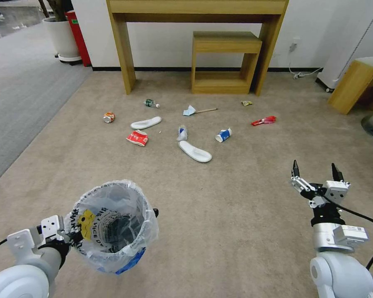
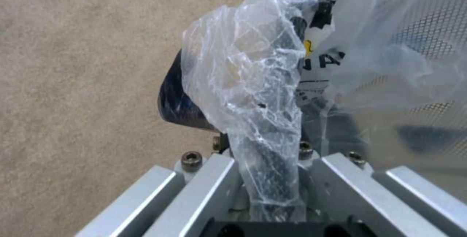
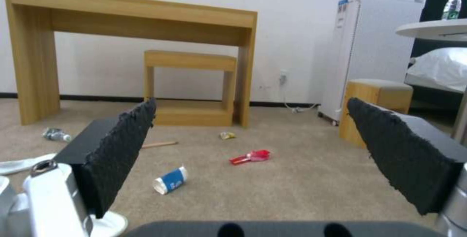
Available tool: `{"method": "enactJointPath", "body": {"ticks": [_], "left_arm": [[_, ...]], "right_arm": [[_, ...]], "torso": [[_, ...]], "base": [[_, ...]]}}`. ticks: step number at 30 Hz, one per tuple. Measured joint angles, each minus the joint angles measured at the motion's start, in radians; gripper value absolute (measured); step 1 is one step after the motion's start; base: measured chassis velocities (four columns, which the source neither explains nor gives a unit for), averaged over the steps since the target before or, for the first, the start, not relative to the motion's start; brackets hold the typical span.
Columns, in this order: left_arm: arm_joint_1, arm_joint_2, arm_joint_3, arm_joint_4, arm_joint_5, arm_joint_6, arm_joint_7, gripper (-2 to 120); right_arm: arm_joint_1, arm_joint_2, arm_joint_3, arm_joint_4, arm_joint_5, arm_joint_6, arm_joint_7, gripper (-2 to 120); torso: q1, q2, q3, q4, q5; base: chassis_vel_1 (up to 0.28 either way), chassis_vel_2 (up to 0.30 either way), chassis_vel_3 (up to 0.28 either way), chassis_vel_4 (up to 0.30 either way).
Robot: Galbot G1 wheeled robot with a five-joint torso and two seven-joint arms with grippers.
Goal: Pick up the trash bin and place the garbage on the floor into it.
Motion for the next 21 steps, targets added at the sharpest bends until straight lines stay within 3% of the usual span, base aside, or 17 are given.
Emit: {"method": "enactJointPath", "body": {"ticks": [21], "left_arm": [[0.034, 0.066, -0.066, -0.027, -0.142, -0.001, -0.05, 1]], "right_arm": [[0.006, 0.002, -0.001, -0.02, -0.008, 0.013, -0.01, 100]], "torso": [[0.0, 0.0, 0.0, 0.0, 0.0]], "base": [[0.0, 0.0, 0.0, 0.0]]}}
